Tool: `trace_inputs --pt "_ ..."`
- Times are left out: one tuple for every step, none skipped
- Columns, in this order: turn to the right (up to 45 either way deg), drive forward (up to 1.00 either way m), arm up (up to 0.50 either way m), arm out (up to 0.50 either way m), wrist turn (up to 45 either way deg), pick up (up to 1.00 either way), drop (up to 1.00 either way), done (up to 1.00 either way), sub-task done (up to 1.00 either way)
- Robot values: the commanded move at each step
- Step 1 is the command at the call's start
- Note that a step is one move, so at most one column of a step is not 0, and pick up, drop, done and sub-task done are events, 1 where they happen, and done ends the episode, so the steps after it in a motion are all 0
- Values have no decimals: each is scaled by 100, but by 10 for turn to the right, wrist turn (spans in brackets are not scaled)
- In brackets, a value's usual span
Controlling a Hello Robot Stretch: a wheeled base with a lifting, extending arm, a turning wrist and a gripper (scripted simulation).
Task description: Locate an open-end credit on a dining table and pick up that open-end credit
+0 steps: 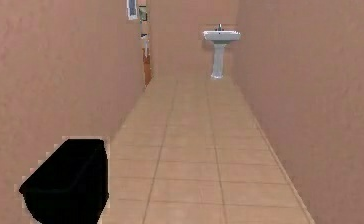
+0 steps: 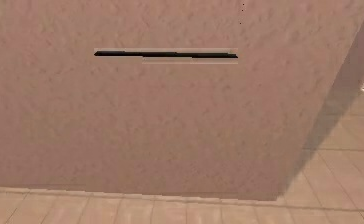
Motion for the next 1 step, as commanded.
trace_inputs --pt "0 50 0 0 0 0 0 0 0"
